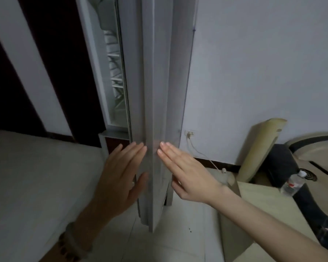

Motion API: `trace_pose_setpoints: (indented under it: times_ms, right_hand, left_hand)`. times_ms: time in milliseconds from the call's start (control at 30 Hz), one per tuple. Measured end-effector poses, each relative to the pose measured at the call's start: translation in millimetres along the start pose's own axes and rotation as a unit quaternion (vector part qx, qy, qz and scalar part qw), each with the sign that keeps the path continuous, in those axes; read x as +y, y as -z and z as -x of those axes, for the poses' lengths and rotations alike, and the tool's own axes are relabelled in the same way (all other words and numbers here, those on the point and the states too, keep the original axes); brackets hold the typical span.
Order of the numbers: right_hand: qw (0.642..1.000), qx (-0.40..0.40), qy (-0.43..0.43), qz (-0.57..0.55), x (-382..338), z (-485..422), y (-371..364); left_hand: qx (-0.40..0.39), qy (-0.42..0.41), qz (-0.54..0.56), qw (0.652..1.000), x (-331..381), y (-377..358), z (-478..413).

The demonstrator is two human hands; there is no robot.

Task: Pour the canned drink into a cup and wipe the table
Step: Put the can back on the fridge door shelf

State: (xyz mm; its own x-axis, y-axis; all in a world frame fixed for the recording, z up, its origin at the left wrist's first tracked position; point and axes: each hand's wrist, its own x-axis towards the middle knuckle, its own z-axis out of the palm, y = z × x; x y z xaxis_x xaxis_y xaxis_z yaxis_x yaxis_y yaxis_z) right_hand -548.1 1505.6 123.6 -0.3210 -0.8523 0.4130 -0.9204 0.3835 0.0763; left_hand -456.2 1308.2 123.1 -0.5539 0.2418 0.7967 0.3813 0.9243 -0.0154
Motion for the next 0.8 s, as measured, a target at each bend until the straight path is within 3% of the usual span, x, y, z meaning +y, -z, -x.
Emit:
trace_pose_setpoints:
  times_ms: [100,233,400,600,800]
  right_hand:
    - [1.0,0.005,0.028,0.0,-6,-37,-19]
    - [0.998,0.02,0.061,0.003,-17,-89,-41]
    - [0.996,0.032,0.081,0.006,-25,-154,-68]
    - [0.993,0.065,0.088,0.043,-27,-232,-108]
    - [0.994,0.084,0.036,0.067,-24,-298,-150]
  left_hand:
    - [-0.023,0.062,-0.013,0.998,-26,10,12]
    - [-0.059,0.176,0.051,0.981,-60,22,24]
    - [-0.028,0.302,0.121,0.945,-112,22,30]
    - [-0.006,0.344,0.191,0.919,-197,17,32]
    - [-0.002,0.356,0.302,0.884,-279,11,23]
